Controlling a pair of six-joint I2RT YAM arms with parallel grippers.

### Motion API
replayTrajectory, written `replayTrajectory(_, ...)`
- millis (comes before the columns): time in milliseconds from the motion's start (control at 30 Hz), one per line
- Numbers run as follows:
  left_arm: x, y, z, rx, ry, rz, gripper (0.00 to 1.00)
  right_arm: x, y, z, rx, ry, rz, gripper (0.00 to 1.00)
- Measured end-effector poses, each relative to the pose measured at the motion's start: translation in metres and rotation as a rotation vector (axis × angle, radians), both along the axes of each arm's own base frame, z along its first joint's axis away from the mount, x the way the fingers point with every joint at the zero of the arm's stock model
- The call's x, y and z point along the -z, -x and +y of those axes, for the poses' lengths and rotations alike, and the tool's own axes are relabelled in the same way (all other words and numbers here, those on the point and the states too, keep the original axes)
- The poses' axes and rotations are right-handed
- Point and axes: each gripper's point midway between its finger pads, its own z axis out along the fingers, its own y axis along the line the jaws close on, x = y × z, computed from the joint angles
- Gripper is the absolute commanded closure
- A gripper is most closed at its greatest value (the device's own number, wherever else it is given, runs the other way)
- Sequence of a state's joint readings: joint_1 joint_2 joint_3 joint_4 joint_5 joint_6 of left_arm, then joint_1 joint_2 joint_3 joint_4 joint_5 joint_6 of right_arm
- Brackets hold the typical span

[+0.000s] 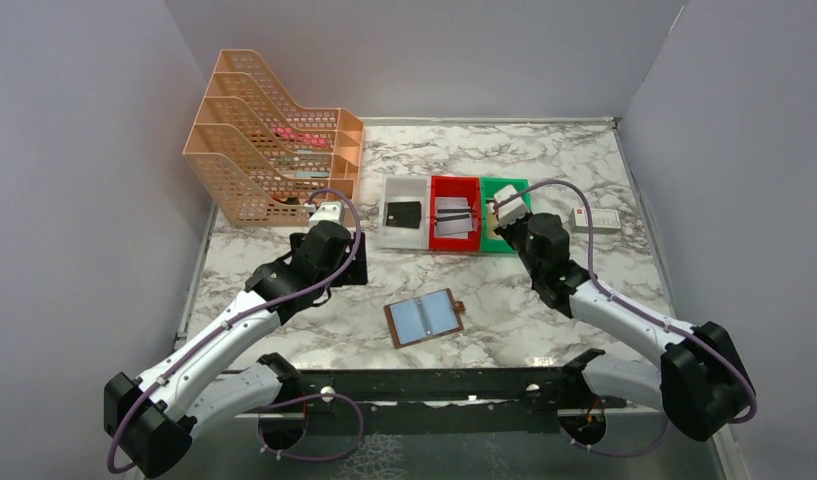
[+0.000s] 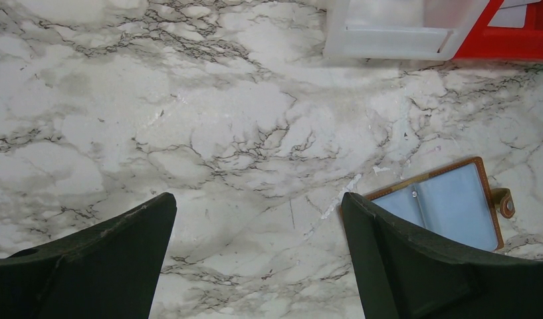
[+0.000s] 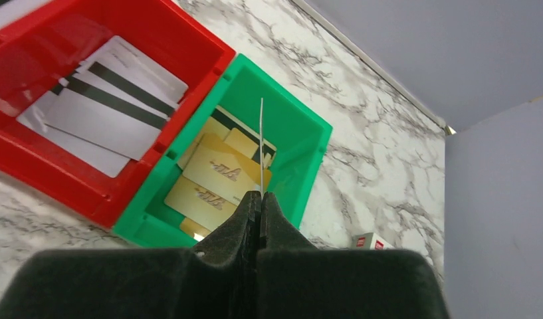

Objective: Take the credit cards out of the card holder

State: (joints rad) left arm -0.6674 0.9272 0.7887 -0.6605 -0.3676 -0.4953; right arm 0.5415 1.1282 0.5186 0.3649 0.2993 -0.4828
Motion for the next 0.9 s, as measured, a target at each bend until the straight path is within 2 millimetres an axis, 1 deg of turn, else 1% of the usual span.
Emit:
replayTrajectory(100, 0.0, 0.0, 0.0, -0.001, 0.001, -0.001, 0.01, 0.002, -0.007, -0.005, 0.002, 0.01, 0.012, 0.99)
replayTrajectory(233, 0.0, 0.0, 0.0, 0.0, 0.0, 0.0, 0.01, 0.01, -0.011, 0.006, -0.043, 0.013, 0.043, 0.99)
replayTrajectory(433, 0.0, 0.0, 0.0, 0.0, 0.0, 0.0, 0.01, 0.037, -0.015, 0.014, -0.067, 0.032, 0.12, 0.99)
replayTrajectory(500, 0.0, 0.0, 0.0, 0.0, 0.0, 0.0, 0.01, 0.043, -0.016, 0.015, -0.061, 0.024, 0.139, 0.99)
replayTrajectory(767, 0.0, 0.0, 0.0, 0.0, -0.001, 0.0, 0.01, 0.057, -0.016, 0.017, -0.033, -0.031, 0.19, 0.99)
replayTrajectory(900, 0.001, 0.0, 0.0, 0.0, -0.003, 0.003, 0.01, 0.059, -0.014, 0.024, -0.053, -0.071, 0.207, 0.99)
